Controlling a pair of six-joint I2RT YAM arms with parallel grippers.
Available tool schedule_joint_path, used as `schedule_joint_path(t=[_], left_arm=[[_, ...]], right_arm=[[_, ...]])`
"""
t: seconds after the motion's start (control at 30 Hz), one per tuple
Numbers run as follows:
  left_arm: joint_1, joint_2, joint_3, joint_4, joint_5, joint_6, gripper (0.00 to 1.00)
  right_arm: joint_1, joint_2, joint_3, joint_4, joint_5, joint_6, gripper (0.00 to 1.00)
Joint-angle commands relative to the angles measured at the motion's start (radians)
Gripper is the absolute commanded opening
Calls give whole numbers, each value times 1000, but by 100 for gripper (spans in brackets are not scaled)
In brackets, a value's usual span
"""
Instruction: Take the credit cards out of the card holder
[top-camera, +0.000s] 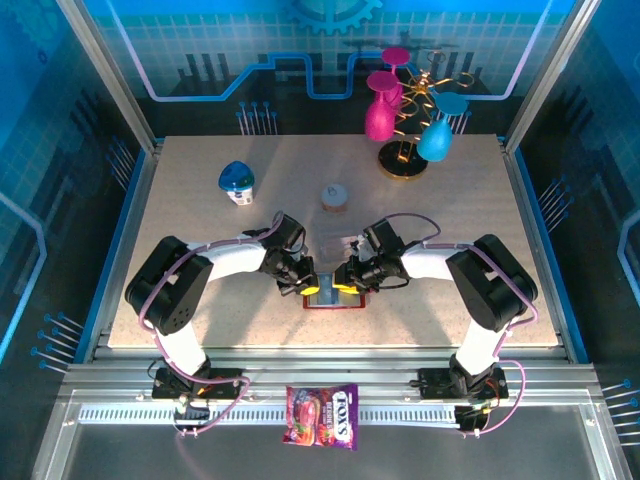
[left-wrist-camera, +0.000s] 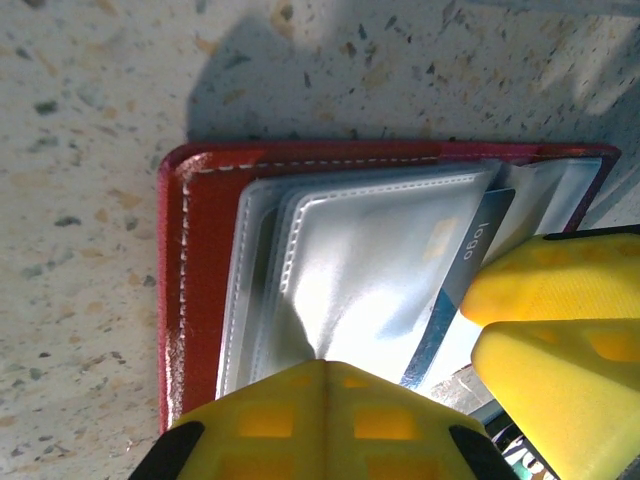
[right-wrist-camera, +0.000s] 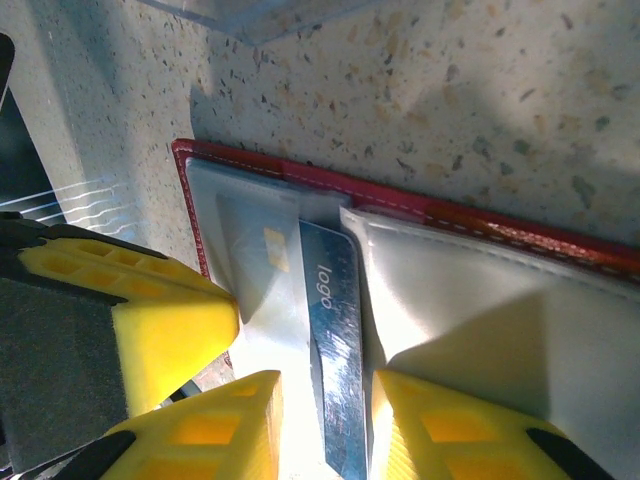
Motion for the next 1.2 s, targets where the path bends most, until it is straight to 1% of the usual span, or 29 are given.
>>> schedule_joint_path(t=[0.0, 0.2, 0.43, 0.73, 1.17], left_arm=[[-6, -22, 17, -35, -12, 11, 4], [-7, -58, 25, -20, -5, 8, 4], [-7, -13, 18, -47, -10, 10, 4], [-7, 31, 10, -38, 4, 14, 3], [-7, 45, -1, -38, 3, 11, 2]], right_arm=[[-8, 15, -13, 8, -22, 10, 31], [-8, 18, -16, 17, -25, 15, 30], [-9, 23, -16, 20, -28, 16, 30], [-8, 21, -21, 30, -33, 22, 29], [-8, 6, -28, 49, -46, 32, 22]])
